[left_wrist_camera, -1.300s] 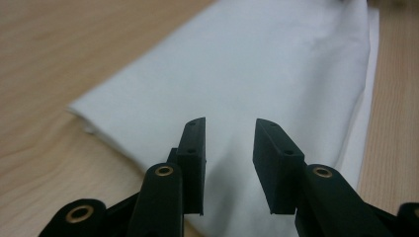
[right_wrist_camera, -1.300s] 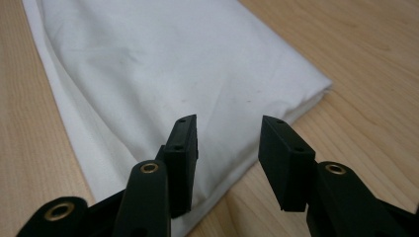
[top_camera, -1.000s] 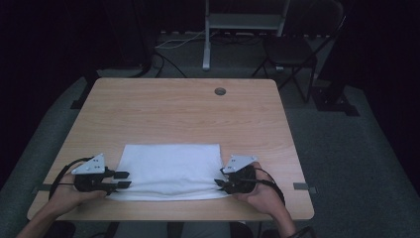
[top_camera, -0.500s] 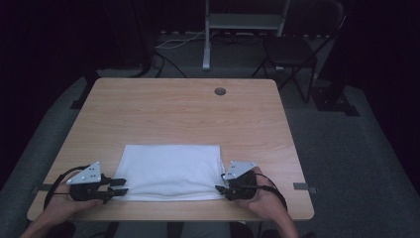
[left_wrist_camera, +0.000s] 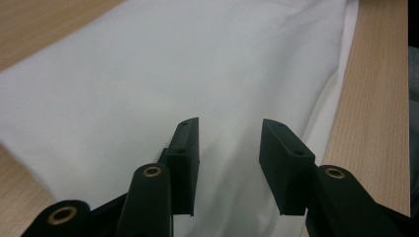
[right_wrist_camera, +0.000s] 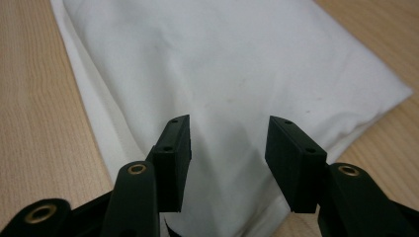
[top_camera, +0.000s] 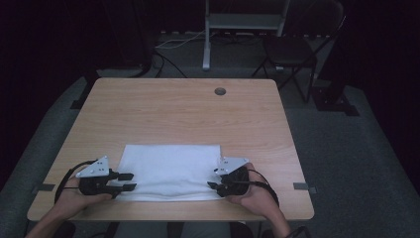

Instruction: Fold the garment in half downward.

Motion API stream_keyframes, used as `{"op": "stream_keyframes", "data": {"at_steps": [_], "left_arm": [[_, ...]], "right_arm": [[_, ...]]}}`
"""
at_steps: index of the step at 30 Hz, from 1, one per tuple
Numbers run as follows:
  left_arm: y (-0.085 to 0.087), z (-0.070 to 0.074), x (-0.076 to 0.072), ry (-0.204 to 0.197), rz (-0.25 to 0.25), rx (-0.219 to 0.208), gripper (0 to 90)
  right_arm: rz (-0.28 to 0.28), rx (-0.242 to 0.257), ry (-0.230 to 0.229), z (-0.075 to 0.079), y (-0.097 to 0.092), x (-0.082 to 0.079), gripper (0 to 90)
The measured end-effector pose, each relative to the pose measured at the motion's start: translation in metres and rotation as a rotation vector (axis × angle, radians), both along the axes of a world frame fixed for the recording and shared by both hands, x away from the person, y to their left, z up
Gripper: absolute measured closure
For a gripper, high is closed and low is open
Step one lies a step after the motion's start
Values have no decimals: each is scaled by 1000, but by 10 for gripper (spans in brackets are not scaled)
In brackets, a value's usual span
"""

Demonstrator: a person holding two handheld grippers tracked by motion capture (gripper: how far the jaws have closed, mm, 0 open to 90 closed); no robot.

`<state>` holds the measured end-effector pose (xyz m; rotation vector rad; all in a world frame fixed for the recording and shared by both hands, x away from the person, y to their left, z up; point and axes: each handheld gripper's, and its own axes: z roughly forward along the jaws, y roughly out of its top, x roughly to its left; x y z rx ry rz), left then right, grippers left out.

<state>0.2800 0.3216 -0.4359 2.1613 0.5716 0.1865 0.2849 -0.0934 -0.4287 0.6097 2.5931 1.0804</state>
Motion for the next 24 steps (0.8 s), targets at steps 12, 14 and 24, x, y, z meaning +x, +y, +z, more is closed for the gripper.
{"op": "stream_keyframes", "data": {"at_steps": [12, 14, 24], "left_arm": [[6, -5, -3, 18, 4, -15, 590], [6, -5, -4, 17, 6, -14, 589], [0, -4, 6, 23, 18, -2, 590]], "right_arm": [[-9, 14, 31, -6, -5, -2, 505], [-13, 20, 34, -7, -5, -2, 504], [-25, 27, 58, -7, -8, 6, 487]]}}
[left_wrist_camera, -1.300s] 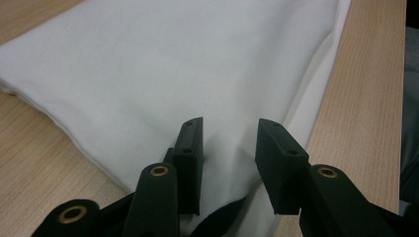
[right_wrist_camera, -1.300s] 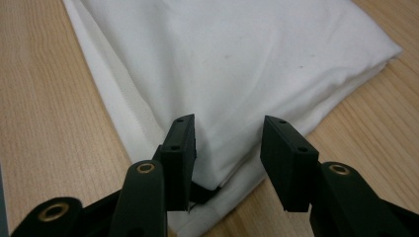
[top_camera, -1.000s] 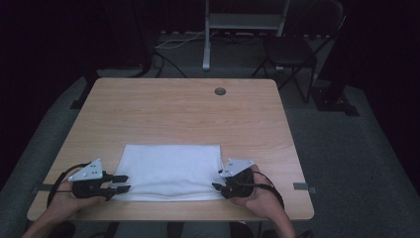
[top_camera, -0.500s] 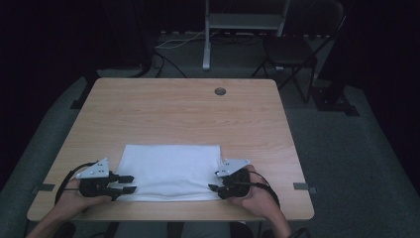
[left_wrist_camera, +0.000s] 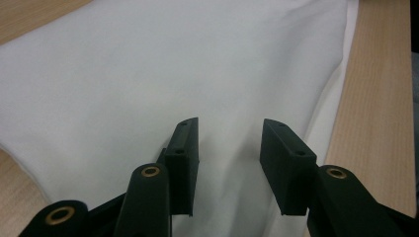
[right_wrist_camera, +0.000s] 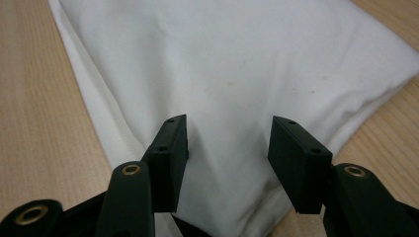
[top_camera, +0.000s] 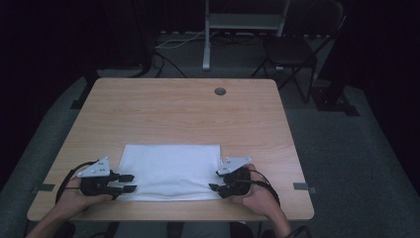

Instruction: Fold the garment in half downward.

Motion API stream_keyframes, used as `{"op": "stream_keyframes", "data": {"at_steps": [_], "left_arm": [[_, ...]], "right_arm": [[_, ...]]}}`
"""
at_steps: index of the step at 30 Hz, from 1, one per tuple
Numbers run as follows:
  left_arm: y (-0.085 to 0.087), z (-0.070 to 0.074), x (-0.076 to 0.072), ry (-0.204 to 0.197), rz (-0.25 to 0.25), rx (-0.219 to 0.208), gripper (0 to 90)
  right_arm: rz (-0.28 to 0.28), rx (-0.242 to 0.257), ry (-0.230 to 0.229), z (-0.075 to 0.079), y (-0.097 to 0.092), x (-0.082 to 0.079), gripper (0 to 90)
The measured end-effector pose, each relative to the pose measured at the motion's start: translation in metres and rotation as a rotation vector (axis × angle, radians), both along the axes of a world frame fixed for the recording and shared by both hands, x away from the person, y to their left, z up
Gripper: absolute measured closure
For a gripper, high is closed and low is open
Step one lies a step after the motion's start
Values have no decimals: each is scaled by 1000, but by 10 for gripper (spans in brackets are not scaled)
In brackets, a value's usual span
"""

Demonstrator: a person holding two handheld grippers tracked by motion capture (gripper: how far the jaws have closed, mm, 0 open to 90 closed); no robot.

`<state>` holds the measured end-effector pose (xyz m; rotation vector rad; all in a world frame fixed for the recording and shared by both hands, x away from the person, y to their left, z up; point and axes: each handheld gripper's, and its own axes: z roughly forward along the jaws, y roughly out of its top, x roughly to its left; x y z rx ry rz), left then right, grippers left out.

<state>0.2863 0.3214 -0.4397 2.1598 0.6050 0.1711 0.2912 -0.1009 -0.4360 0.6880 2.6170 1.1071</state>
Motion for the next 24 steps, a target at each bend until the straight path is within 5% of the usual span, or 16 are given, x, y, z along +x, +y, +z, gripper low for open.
{"op": "stream_keyframes", "data": {"at_steps": [10, 13, 24], "left_arm": [[-14, 3, 21, -21, 37, 8, 561], [-22, 7, 25, -37, 42, -12, 555], [-56, 9, 27, -37, -3, -13, 523]], "right_arm": [[-35, -19, -12, 3, -5, 17, 457], [-40, 17, -31, 10, -1, 17, 441], [35, 53, -36, 13, 48, 15, 398]]}}
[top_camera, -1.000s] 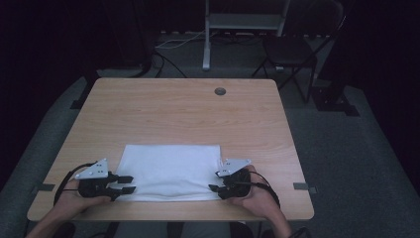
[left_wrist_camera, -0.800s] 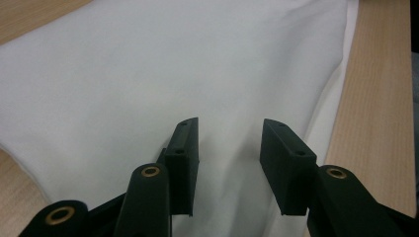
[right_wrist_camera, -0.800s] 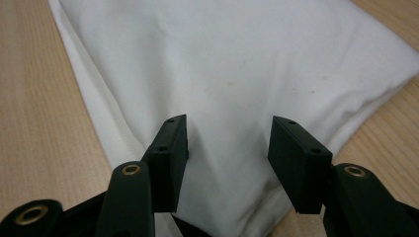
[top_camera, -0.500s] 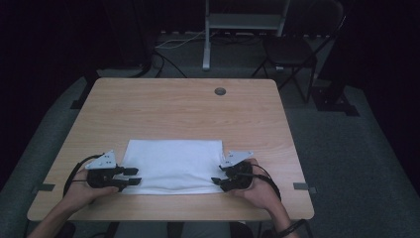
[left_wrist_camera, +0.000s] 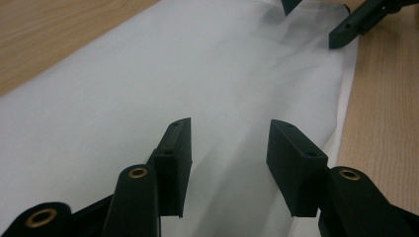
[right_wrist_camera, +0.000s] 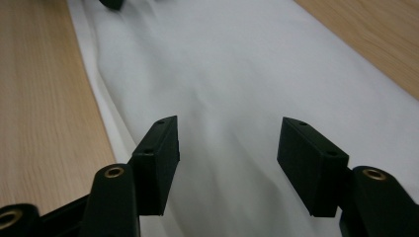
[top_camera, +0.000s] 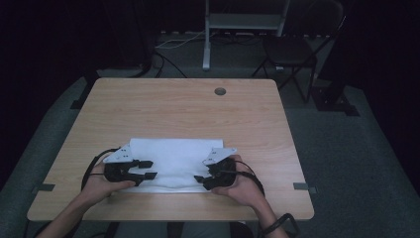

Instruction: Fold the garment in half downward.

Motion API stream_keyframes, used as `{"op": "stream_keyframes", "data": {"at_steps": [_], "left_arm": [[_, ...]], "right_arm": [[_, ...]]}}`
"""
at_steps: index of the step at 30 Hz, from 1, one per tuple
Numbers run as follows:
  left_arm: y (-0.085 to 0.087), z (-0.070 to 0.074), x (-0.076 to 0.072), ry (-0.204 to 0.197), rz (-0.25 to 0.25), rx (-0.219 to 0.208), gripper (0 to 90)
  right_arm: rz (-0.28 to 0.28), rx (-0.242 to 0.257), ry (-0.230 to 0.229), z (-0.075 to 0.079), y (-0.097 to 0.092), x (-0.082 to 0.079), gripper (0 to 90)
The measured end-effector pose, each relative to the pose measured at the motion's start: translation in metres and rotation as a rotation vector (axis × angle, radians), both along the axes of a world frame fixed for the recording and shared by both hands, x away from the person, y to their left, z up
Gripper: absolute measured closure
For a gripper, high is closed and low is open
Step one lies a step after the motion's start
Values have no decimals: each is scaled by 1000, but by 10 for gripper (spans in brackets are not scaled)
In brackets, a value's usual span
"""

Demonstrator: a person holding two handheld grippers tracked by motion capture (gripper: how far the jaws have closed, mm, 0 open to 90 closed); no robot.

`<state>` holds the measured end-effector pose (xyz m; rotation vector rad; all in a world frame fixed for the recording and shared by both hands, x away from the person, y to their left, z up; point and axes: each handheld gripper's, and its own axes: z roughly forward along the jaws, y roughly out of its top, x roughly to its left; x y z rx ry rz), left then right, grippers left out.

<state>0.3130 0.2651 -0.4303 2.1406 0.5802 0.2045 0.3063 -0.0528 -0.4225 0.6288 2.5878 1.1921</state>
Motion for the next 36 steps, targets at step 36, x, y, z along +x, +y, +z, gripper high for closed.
{"op": "stream_keyframes", "data": {"at_steps": [36], "left_arm": [[9, 18, 16, -26, 94, -35, 294]], "right_arm": [[-34, 4, 18, -8, 2, -4, 137]]}}
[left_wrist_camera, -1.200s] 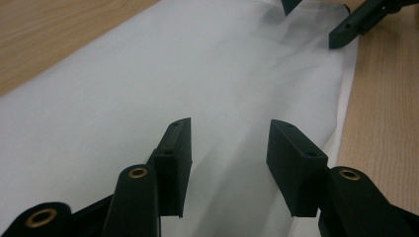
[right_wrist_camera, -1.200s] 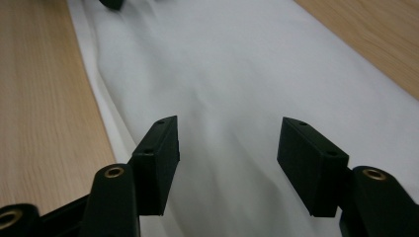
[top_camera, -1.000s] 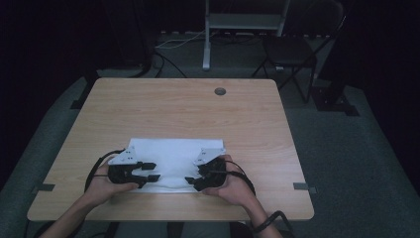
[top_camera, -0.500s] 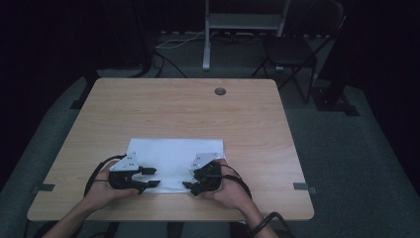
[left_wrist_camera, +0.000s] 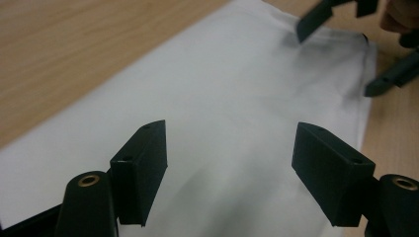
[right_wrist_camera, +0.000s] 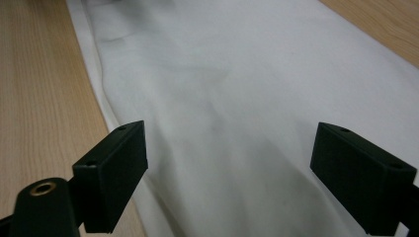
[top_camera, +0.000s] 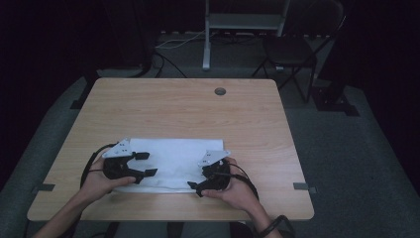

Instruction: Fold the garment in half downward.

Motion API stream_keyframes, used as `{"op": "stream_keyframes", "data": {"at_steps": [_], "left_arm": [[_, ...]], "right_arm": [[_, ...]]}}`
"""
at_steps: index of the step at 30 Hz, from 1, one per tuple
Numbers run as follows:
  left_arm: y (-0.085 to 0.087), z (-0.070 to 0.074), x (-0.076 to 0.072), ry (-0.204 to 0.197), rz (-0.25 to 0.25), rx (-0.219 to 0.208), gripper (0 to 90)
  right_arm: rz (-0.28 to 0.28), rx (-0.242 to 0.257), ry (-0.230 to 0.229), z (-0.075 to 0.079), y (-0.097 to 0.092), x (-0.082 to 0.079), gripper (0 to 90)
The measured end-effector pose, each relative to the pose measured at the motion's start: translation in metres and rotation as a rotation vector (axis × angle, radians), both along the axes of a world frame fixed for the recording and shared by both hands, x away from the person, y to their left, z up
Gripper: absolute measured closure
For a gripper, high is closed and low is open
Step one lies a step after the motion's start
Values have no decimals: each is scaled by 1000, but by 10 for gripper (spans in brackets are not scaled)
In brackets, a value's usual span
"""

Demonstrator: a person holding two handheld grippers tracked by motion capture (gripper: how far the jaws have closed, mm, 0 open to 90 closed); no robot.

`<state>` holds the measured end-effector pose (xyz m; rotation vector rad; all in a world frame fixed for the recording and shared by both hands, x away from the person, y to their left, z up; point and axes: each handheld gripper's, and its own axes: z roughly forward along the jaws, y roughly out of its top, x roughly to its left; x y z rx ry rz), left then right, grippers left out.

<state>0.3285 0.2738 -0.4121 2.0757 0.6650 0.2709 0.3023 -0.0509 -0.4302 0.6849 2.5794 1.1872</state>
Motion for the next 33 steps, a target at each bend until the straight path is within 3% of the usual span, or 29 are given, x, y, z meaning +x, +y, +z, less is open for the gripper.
{"op": "stream_keyframes", "data": {"at_steps": [8, 16, 25, 33], "left_arm": [[23, 10, 34, -12, 97, 20, 294], [31, 10, 51, -7, 143, 10, 294], [17, -6, 52, 63, 67, 68, 295], [8, -19, 60, 103, 50, 114, 295]], "right_arm": [[-35, 7, 7, 1, -24, -8, 144], [-24, -25, 20, -4, -36, -11, 226], [-39, -32, 34, -9, -39, -7, 262], [-54, -28, 32, -11, -43, -8, 262]]}}
